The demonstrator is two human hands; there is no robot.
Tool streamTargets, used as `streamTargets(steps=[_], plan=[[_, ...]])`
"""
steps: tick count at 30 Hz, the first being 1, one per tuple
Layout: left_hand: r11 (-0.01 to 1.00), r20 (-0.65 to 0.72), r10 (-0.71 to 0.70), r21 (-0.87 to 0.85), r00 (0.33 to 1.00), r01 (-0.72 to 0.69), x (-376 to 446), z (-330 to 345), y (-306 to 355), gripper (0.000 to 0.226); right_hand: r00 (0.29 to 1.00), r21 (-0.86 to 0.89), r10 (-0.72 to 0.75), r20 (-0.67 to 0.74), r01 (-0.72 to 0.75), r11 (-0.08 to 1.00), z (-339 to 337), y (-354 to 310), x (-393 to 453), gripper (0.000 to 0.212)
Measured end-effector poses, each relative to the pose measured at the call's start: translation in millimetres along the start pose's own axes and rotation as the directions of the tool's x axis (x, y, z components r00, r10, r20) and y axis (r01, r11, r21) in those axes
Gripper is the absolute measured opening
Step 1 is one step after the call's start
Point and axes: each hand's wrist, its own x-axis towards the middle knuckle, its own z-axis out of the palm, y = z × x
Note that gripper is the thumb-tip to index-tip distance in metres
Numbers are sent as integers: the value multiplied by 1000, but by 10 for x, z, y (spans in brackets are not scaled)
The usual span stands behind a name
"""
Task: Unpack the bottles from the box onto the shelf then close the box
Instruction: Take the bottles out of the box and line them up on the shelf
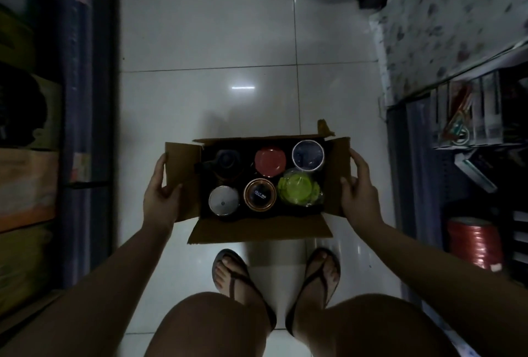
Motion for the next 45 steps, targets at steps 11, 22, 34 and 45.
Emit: streamTargets(steps=[11,22,34,45], plan=[[944,-47,39,330,998,-21,-60,0,183,74,995,-133,104,-8,-104,986,-134,-107,47,70],[951,246,282,56,927,-304,-943,804,740,62,951,-218,-285,118,305,927,-189,-772,-175,52],[978,267,193,30,944,-208,-762,1550,403,78,989,-75,-87,119,97,992,269,-503,418,82],[864,389,280,297,878,-407,-585,1626,223,85,976,-264,-156,152,193,945,353,-317,615,78]])
